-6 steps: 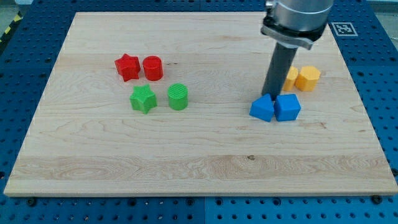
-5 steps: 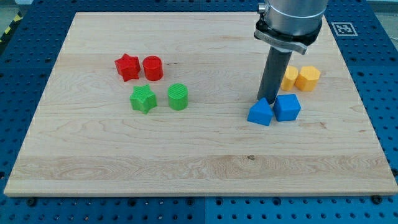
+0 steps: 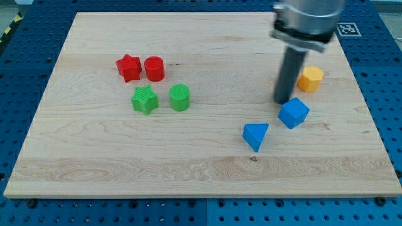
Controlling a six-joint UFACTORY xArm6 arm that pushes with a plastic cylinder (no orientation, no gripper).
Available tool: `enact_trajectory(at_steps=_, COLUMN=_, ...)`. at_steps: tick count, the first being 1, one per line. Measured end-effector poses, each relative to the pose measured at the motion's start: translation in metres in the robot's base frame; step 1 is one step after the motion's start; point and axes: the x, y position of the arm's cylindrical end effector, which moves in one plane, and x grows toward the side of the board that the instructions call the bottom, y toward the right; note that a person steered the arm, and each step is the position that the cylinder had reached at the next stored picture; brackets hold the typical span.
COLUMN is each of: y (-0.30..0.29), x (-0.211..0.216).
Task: Move the blue cube to the bottom right of the triangle
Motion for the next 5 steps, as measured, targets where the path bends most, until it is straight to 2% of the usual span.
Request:
enact_trajectory(at_steps=1, y=0.013, x=0.014)
enact_trajectory(at_steps=3, y=0.002, x=0.074)
enact_trajectory(at_steps=4, y=-0.003, x=0.076)
enact_trajectory(at_steps=5, y=-0.004, x=0.051)
